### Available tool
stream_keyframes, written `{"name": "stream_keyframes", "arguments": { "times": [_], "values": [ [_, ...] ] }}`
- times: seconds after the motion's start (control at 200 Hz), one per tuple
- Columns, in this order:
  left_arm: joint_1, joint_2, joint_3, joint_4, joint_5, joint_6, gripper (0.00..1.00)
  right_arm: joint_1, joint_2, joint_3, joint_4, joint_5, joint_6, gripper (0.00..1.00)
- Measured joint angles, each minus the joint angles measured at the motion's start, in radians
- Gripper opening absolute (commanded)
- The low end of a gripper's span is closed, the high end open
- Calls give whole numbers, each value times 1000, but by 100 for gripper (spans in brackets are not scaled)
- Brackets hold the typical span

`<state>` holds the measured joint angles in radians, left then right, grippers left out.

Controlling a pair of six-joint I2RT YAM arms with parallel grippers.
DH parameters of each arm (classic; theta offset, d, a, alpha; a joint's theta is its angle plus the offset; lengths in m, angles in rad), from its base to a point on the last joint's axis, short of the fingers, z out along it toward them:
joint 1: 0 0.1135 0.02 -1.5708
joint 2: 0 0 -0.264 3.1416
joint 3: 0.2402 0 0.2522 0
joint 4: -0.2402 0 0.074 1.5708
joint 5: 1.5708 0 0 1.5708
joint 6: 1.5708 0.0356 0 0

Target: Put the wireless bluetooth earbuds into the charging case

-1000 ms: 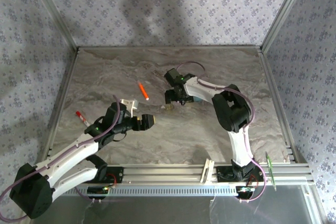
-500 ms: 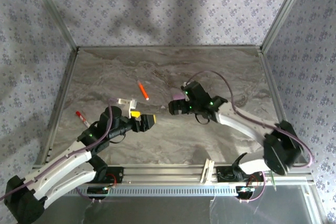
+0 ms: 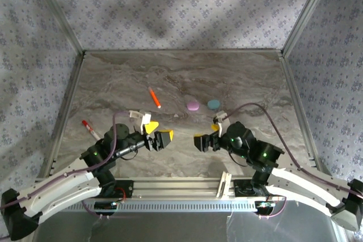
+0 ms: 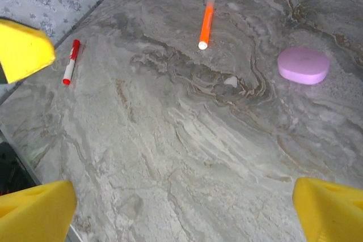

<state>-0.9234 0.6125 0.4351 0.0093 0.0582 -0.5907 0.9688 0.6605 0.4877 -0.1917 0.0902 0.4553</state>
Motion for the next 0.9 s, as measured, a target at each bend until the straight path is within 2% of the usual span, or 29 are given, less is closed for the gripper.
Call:
{"name": "stream_keyframes", "arguments": {
  "times": [0.235, 0.395, 0.5, 0.72, 0.9],
  "values": [
    [-15, 119, 14, -16, -46, 10, 100, 21, -33, -52, 19, 48, 0, 100],
    [-6, 267, 101, -68, -82, 50, 100, -52, 1, -52, 51, 41, -2, 100],
    [39, 367, 175, -89, -79, 79, 100, -183, 29, -52, 69, 0, -5, 100],
    [228, 516, 238, -98, -32, 120, 100, -556, 110, -52, 109, -134, 8, 100],
    [377, 521, 238, -123, 1, 143, 100, -715, 148, -52, 114, -182, 24, 100]
  ]
}}
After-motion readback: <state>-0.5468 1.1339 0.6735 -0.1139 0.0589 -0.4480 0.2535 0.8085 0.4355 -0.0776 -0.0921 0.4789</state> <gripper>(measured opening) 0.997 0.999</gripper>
